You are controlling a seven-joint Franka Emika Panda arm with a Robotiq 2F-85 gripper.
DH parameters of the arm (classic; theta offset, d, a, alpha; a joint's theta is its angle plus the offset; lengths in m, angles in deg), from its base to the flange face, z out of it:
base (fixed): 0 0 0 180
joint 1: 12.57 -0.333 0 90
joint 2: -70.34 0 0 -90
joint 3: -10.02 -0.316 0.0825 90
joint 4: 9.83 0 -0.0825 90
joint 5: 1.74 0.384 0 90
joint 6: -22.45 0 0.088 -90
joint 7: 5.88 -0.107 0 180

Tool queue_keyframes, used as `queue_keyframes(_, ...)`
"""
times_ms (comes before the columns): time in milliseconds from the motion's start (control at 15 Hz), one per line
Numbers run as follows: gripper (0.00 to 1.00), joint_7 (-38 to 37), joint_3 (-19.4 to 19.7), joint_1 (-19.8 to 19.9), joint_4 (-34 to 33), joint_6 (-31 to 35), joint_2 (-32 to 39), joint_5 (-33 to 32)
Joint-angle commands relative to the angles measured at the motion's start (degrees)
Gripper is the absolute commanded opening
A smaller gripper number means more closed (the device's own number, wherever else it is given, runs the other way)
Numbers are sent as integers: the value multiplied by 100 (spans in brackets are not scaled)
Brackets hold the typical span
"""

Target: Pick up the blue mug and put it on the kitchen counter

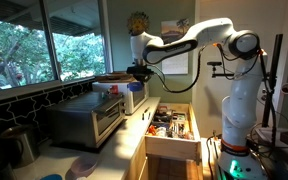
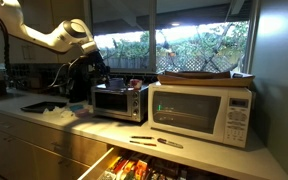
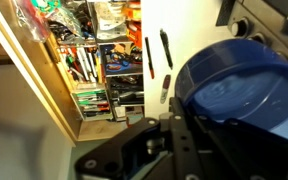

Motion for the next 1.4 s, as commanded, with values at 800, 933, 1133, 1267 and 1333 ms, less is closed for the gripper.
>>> queue_keyframes(800,1,-1646,198,492,1290,1249,560,-78)
queue_keyframes(933,5,-1687,208,477,1341,1289,660,-78)
queue_keyframes(1133,5,-1670,206,480,1268,1286,642,-78)
queue_keyframes(1267,1,-1669,205,481,1262,1286,630,-78)
queue_keyframes(1333,1,-1714,202,480,1275,1372,680,-111)
